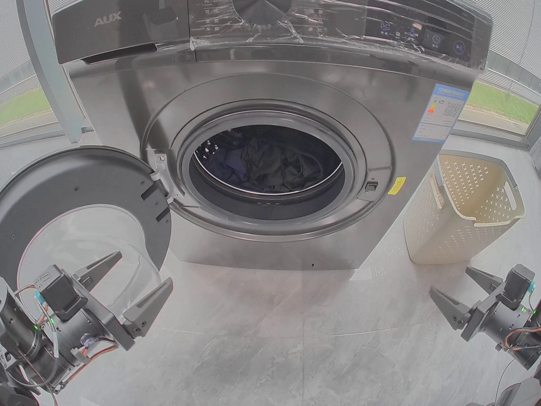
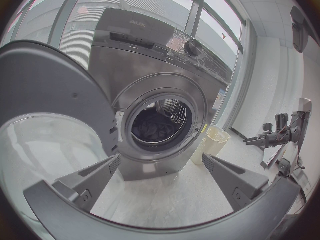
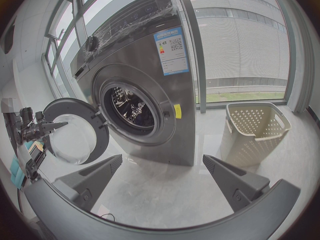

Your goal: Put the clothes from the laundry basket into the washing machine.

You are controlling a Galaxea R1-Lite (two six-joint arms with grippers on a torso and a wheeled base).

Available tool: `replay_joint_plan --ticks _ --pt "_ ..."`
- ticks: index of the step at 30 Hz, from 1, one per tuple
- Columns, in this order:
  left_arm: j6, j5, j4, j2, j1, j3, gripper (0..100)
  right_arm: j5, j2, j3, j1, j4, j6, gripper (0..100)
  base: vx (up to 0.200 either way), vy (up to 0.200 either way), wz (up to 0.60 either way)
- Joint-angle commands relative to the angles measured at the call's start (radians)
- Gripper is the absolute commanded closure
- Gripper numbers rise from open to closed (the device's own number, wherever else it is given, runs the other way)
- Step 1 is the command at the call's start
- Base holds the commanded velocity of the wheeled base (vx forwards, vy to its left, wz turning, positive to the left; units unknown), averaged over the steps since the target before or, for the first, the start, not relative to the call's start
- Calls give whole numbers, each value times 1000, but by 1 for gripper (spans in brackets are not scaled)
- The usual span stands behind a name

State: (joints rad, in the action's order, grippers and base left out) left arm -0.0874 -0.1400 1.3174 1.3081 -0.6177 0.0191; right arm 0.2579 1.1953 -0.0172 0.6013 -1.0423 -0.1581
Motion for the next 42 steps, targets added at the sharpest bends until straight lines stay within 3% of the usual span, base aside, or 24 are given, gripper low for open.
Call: replay_joint_plan --ticks 1,2,5,11,15,20,22,23,25,26,28,29,30,31,32,34,36,38,40,41,42 --pt "44 -1 -207 -285 42 -19 0 23 -316 17 -41 258 8 0 -200 0 0" --pt "48 -3 -222 -300 42 -19 0 23 -332 17 -48 275 9 0 -200 0 0" --pt "57 -3 -422 -498 75 -19 0 20 -470 17 -146 413 23 0 -200 0 0" --pt "60 17 -698 -762 291 -19 0 6 -685 17 -325 536 55 0 -200 0 0" --pt "57 85 -874 -935 409 -19 0 -42 -876 16 -364 667 95 0 -100 0 0" --pt "48 184 -1097 -1132 506 -11 0 -58 -1076 16 -419 881 120 0 -40 0 0" --pt "48 188 -1101 -1135 509 -11 0 -58 -1082 16 -420 892 120 0 -200 0 0" --pt "40 204 -1170 -1187 561 -19 0 -60 -1111 17 -425 979 100 0 -200 0 0" --pt "15 211 -1245 -1250 596 -18 0 -54 -1106 17 -425 973 100 0 -200 0 0" --pt "-11 215 -1287 -1279 618 -8 0 -51 -1105 17 -426 973 106 0 0 0 0" --pt "-46 203 -1298 -1291 627 -5 0 -52 -1102 17 -445 975 129 0 0 0 0" --pt "-44 197 -1290 -1288 627 -8 0 -52 -1100 17 -451 975 138 0 0 0 0" --pt "-26 143 -1258 -1288 628 -19 0 -52 -1100 17 -474 975 192 0 0 0 0" --pt "-20 129 -1251 -1288 628 -19 0 -52 -1100 17 -480 975 201 0 0 0 0" --pt "25 53 -1253 -1288 630 -19 0 -54 -1108 16 -520 976 244 0 0 0 0" --pt "46 48 -1267 -1287 630 -19 0 -72 -1151 16 -589 981 301 0 0 0 0" --pt "57 49 -1268 -1287 627 -19 0 -118 -1195 16 -595 973 374 0 0 0 0" --pt "63 40 -1276 -1288 625 -16 0 -132 -1195 17 -592 976 328 0 0 0 0" --pt "63 36 -1274 -1288 625 -16 0 -117 -1195 16 -591 987 216 0 0 0 0" --pt "68 36 -1273 -1293 627 -18 0 -127 -1195 17 -592 992 150 0 0 0 0" --pt "61 51 -1270 -1294 625 -19 0 -175 -1195 17 -594 1002 112 0 0 0 0"
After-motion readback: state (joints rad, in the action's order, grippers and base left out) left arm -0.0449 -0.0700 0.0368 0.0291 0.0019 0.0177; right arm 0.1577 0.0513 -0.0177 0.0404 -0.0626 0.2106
